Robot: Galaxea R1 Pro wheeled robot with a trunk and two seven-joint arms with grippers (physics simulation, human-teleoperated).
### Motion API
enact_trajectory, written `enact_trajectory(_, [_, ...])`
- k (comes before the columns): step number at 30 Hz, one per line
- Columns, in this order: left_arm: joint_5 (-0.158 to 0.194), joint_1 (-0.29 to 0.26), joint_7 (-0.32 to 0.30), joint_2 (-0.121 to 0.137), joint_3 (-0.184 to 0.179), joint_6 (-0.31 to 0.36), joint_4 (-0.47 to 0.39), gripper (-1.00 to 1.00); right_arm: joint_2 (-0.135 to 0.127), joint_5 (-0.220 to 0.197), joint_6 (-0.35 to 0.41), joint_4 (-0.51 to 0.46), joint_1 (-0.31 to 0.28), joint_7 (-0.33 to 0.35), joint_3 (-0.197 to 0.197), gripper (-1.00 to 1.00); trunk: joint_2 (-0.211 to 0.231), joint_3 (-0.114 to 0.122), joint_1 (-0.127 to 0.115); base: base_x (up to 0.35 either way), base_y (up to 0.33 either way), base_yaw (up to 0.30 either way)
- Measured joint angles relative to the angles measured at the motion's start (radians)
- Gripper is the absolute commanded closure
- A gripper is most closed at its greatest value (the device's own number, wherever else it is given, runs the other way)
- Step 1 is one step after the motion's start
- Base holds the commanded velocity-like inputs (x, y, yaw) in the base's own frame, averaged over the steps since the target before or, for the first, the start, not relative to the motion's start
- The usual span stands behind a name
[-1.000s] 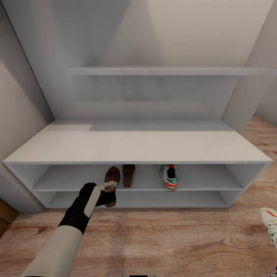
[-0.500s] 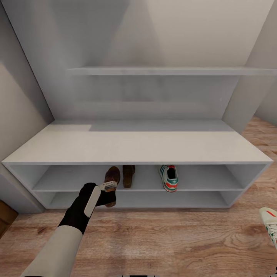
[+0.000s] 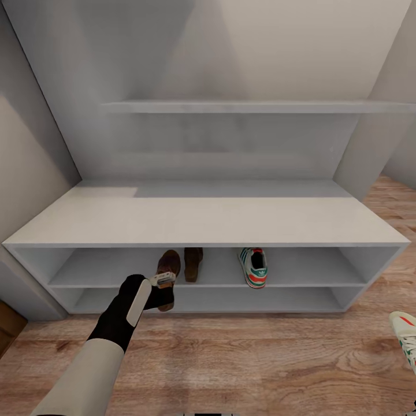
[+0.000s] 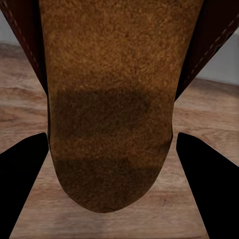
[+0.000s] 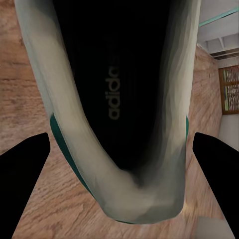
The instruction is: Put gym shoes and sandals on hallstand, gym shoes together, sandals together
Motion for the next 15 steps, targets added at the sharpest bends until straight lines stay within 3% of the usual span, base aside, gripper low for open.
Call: enact_trajectory(15, [0.001, 0.000, -0.001, 0.000, -0.001, 0.001, -0.001, 1.00, 0.000, 0.000, 0.000, 0.000, 0.000, 0.000, 0.000, 1.00, 0.000, 0.000, 0.000, 0.000, 0.000, 0.000])
